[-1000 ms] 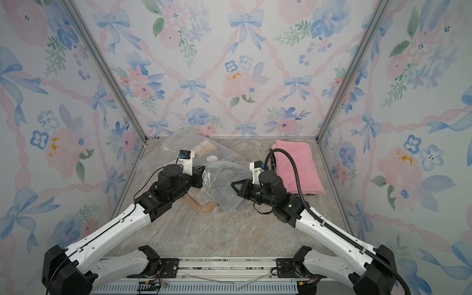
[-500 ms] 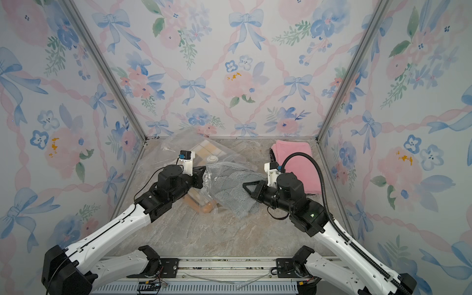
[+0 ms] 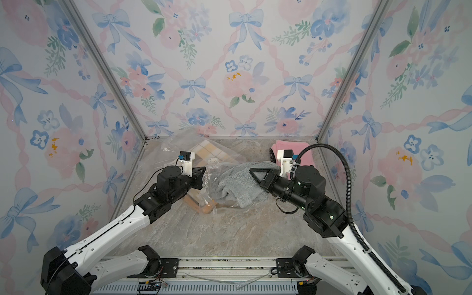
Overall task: Take the blanket out of the vacuum bag
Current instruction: Take out the blanket from the vacuum bag, then place the blanket at the corner of the board.
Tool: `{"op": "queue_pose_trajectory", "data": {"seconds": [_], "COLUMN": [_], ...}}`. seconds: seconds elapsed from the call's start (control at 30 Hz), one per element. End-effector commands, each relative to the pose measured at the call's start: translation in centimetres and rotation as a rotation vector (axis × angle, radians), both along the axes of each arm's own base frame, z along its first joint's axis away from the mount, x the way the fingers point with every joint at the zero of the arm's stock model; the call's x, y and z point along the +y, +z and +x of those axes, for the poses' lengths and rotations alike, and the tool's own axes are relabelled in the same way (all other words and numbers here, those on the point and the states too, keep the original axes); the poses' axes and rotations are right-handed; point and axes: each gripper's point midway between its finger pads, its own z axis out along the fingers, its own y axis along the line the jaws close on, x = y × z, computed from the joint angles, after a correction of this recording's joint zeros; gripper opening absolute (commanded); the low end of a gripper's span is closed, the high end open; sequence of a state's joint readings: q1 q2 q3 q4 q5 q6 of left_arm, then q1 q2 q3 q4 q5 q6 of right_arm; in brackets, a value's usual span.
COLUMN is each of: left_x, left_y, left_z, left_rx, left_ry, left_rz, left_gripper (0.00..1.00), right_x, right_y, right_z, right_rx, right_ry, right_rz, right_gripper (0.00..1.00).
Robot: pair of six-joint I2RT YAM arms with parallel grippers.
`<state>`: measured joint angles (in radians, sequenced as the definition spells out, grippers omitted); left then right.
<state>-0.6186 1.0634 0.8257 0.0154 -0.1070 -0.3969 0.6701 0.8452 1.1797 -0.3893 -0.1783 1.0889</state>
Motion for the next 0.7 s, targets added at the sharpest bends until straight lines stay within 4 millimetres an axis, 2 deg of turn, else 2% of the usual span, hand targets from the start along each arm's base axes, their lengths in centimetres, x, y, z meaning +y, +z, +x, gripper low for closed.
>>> {"op": "queue_pose_trajectory", "data": {"seconds": [0.0,0.13,0.3,0.67], "left_x": [0.5,0.5,0.4,0.7], "left_y": [0.5,0.4,0.2,0.0], "left_z": [-0.1,-0.2,-0.2,-0.4], "left_rx": [-0.022,-0.019,-0.018,-0.013], "left_ry": [0.011,0.008,0.004,0.013], "left_rz": [-0.021,-0.020,-0.023,-0.022], "left_gripper": [0.00,0.00,0.00,0.00], "right_x": [-1.6,-3.9,-6.6,-9.3], "right_y": [5.7,7.6,8.4,9.5], "right_z": [-0.1,0.3,1.3,6.1], "right_rx": [-0.144,-0.178,-0.203,-0.223], "right_ry": [-0.051,-0.148,-0.267,-0.382], "right_rz": [0.076,0.070,0.033,-0.072], "right_gripper": [0.00,0.00,0.00,0.00]}}
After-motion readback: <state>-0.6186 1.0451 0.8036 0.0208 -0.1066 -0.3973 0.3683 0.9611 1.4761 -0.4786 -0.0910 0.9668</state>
